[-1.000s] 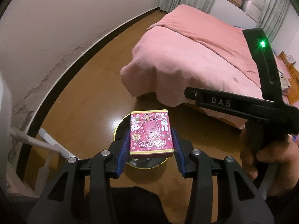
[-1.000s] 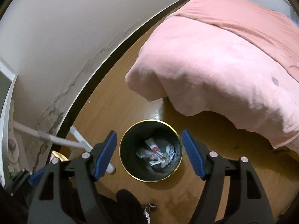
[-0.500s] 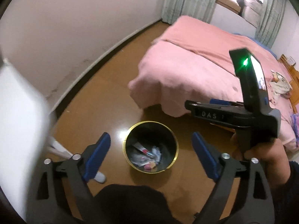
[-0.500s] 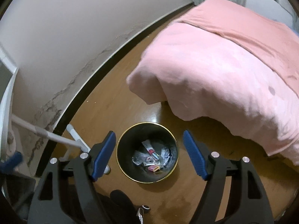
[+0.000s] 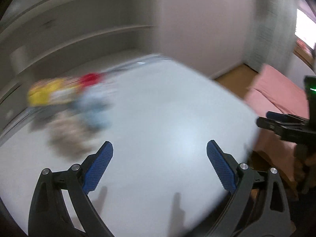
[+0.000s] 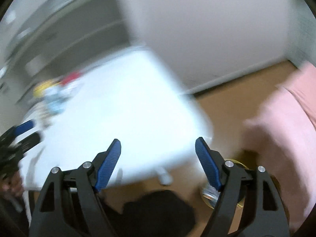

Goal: Collect trash
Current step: 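Grasp the white tissue with the left tool while the right tool grasps the beige rope toy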

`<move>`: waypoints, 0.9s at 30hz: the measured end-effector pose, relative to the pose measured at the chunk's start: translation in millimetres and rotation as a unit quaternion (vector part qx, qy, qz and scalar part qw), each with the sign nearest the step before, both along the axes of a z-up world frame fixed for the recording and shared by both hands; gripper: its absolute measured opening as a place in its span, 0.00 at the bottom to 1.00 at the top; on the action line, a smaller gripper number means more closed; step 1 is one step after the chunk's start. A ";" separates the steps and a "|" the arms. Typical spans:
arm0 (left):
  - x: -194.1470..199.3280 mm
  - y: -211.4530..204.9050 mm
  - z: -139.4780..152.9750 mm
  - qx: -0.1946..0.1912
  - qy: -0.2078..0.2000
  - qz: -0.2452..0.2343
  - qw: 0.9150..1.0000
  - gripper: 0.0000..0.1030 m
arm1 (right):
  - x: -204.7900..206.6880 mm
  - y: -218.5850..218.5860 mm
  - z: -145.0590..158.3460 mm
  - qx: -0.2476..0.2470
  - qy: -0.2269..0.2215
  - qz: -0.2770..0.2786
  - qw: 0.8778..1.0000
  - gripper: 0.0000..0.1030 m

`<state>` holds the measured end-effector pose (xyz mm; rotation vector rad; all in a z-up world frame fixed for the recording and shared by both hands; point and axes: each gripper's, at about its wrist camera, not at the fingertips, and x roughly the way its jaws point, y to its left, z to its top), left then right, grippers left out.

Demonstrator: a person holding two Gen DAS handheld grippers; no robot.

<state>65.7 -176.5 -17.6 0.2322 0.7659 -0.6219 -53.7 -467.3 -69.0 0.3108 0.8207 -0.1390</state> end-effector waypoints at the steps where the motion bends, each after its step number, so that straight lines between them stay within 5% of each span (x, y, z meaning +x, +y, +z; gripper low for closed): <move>1: 10.6 29.9 0.2 0.002 -0.005 0.035 0.999 0.90 | 18.2 25.2 6.5 0.002 -0.005 0.035 0.999 0.73; 5: 31.1 107.7 -6.3 0.002 0.006 0.120 0.993 0.90 | 92.1 128.3 25.0 -0.002 -0.018 0.158 0.987 0.73; 12: 33.7 196.6 -26.2 -0.016 0.033 0.201 0.979 0.90 | 172.8 242.1 15.6 -0.030 0.001 0.245 0.969 0.71; 16: 34.3 219.5 -33.7 -0.015 0.038 0.210 0.977 0.90 | 193.3 265.9 2.3 -0.046 0.020 0.240 0.969 0.57; 18: 36.1 222.8 -35.5 -0.013 0.039 0.210 0.977 0.90 | 198.8 269.9 -2.3 -0.050 0.028 0.238 0.970 0.32; 20: 38.9 222.9 -36.3 -0.011 0.039 0.208 0.977 0.90 | 199.4 268.3 -3.2 -0.037 0.027 0.233 0.971 0.22; 27: 79.9 178.5 -32.8 -0.022 0.044 0.171 0.984 0.90 | 156.5 236.6 28.2 -0.019 -0.027 0.219 0.975 0.18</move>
